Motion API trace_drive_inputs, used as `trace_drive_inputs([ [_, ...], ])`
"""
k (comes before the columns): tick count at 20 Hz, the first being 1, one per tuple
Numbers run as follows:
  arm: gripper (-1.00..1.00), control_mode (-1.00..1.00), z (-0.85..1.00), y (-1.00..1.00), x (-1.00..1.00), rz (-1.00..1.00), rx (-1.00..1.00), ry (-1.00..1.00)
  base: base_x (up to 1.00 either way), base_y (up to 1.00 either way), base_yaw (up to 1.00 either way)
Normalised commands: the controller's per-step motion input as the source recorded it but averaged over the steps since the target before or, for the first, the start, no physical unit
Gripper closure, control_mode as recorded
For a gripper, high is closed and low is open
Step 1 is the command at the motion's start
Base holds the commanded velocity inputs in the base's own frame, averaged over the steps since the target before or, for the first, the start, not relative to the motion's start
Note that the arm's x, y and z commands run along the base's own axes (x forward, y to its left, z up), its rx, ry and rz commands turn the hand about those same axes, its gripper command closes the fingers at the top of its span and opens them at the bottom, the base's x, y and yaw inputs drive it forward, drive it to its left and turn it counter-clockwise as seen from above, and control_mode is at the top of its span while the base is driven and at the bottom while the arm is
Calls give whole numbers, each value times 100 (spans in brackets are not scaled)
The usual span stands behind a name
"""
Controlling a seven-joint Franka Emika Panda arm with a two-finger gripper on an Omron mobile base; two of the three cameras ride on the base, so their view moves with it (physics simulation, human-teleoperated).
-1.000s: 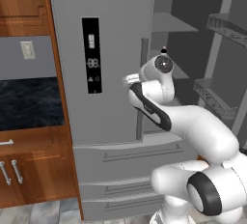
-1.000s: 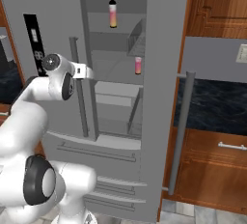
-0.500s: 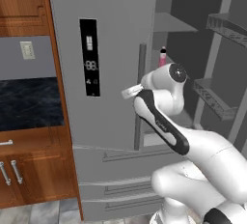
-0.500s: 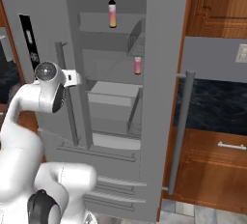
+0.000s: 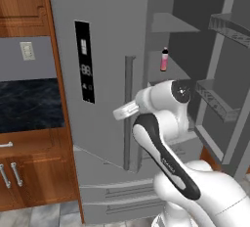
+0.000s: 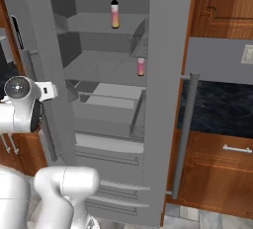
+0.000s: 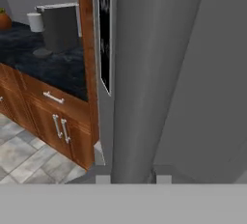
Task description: Open the fridge, grab two sodas, and place both sodas inside the bowl with ice on the dining counter.
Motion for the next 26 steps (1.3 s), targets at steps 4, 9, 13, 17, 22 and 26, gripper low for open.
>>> trace_drive_inputs([
  [4, -100, -100, 0, 73, -80, 5, 0, 0, 0, 0, 0],
  [9, -100, -100, 7, 29, -71, 1, 5, 3, 0, 0, 0],
  [13, -100, -100, 18, -49, -50, -5, 11, 4, 0, 0, 0],
  [17, -100, -100, 18, -87, -18, -10, 11, 7, 0, 0, 0],
  [22, -100, -100, 19, -81, 0, -15, 9, 15, 0, 0, 0],
  [26, -100, -100, 8, -60, 38, -6, 11, 15, 0, 0, 0],
])
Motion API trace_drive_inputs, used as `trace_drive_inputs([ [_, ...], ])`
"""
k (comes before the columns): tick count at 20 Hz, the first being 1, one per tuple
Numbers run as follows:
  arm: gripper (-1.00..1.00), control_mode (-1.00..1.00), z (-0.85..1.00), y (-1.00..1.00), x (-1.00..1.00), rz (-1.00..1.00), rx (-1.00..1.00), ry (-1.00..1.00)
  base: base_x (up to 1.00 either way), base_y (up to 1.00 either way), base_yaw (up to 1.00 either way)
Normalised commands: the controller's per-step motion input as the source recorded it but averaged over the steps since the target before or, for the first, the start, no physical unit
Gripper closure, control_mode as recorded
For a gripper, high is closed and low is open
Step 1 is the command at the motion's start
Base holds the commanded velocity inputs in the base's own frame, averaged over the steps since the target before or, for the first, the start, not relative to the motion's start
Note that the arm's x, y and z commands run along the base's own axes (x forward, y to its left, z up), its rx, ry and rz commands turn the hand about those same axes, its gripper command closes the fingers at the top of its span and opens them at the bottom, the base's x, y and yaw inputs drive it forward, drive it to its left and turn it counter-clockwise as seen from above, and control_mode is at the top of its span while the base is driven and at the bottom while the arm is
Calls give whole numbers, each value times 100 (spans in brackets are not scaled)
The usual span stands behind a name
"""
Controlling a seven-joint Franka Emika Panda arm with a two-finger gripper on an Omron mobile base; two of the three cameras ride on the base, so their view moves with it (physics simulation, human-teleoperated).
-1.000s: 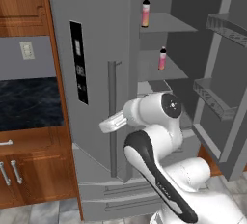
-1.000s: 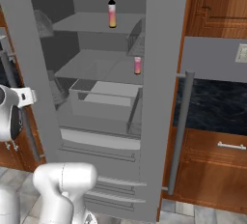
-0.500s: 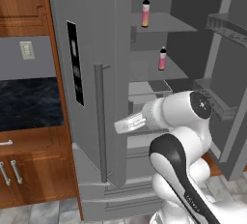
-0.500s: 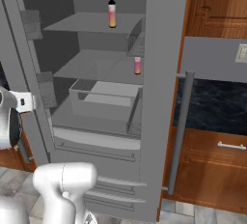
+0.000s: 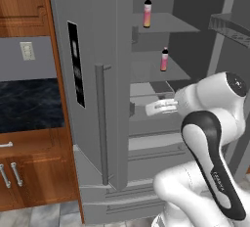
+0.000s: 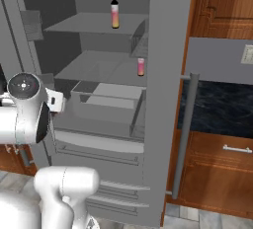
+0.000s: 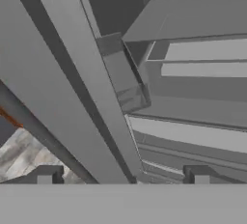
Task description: Open the fridge, grab two sodas, and place both sodas inside the bowl with ice on the dining counter.
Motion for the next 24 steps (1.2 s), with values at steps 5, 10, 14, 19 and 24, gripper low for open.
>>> trace_drive_inputs([
  [5, -100, -100, 5, -48, 70, 0, 16, 12, 0, 0, 0],
  [10, -100, -100, 8, -26, 70, 0, 17, 10, 0, 0, 0],
  [14, -100, -100, 1, 7, 73, 0, 16, 9, 0, 0, 0],
  [19, -100, -100, 0, 31, 62, 0, 12, 7, 0, 0, 0],
  [24, -100, -100, 0, 48, 26, 0, 7, 4, 0, 0, 0],
])
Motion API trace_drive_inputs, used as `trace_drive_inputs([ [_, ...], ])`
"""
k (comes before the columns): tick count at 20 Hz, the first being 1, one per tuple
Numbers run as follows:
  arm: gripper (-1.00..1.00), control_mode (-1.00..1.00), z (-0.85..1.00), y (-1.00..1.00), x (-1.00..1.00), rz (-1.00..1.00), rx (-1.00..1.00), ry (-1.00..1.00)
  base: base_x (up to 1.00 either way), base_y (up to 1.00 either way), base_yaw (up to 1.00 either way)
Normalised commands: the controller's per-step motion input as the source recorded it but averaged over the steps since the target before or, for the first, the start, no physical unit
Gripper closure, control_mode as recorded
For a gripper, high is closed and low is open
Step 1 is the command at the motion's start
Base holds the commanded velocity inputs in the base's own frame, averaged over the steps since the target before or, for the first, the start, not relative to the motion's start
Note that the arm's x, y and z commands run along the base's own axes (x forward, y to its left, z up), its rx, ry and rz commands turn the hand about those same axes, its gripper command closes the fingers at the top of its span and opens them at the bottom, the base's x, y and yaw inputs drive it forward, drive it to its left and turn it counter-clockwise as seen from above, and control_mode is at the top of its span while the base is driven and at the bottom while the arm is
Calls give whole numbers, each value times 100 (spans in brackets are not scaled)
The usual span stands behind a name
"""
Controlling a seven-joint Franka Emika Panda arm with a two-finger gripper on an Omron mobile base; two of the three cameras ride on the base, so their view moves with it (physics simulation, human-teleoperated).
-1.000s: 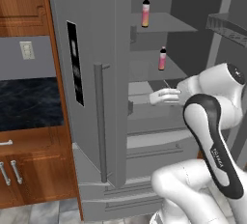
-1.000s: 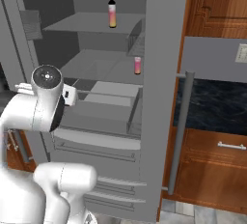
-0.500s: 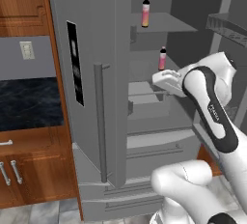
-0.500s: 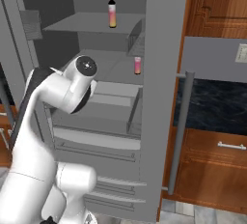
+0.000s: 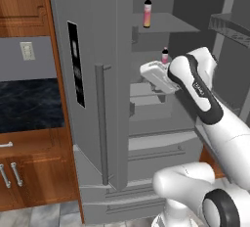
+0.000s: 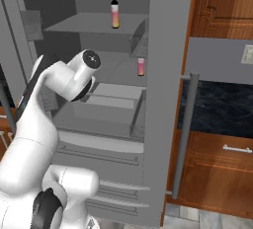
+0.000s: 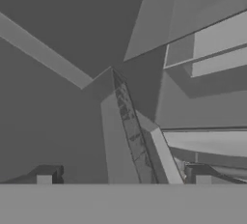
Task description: Open the fridge, grab two sodas, and place both sodas inside the bowl with ice on the dining counter.
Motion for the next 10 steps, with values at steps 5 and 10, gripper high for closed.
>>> trace_drive_inputs([
  [5, -100, -100, 0, 62, 0, 0, 3, 1, 0, 0, 0],
  [10, -100, -100, 0, 70, -19, 4, 0, 0, 0, 0, 0],
])
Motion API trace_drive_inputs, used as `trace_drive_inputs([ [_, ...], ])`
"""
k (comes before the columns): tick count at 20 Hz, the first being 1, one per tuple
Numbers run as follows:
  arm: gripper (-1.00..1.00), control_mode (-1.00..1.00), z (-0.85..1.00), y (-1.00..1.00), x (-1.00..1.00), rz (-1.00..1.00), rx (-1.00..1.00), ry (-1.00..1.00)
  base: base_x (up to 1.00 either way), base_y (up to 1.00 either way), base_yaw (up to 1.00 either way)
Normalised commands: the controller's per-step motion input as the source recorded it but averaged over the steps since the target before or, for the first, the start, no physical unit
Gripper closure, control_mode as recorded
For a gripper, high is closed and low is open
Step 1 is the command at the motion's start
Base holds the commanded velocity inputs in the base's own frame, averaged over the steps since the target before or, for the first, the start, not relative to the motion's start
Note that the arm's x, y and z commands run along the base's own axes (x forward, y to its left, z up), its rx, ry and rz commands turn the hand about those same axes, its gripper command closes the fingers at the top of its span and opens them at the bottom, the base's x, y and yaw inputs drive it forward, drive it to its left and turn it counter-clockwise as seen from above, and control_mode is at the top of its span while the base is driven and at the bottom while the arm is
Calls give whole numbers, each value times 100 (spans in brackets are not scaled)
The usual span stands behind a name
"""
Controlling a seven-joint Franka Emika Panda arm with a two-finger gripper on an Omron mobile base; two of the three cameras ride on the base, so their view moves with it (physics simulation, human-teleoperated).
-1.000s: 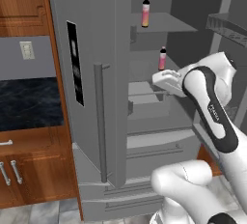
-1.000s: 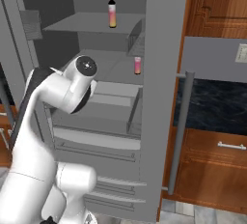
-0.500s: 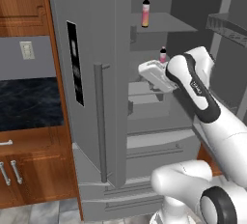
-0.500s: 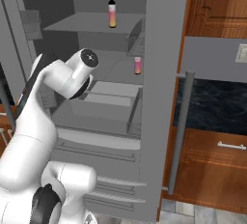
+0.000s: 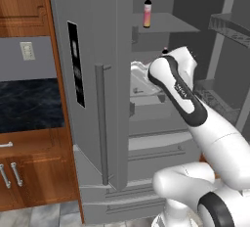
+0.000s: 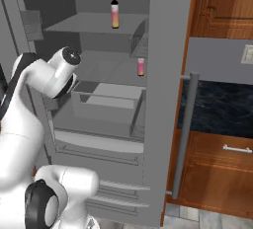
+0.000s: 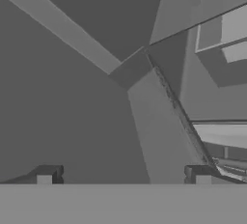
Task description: Open the fridge, grab two sodas, and place both sodas inside the bowl with ice on the dining counter.
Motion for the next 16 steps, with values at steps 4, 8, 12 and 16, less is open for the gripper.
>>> trace_drive_inputs([
  [4, -100, -100, 0, 68, -39, 7, 0, 0, 0, 0, 0],
  [8, -100, -100, 0, 70, -32, 8, 0, 0, 0, 0, 0],
  [12, -100, -100, 0, 78, -20, 7, 0, 0, 0, 0, 0],
  [16, -100, -100, 0, 90, -5, 4, 0, 0, 0, 0, 0],
])
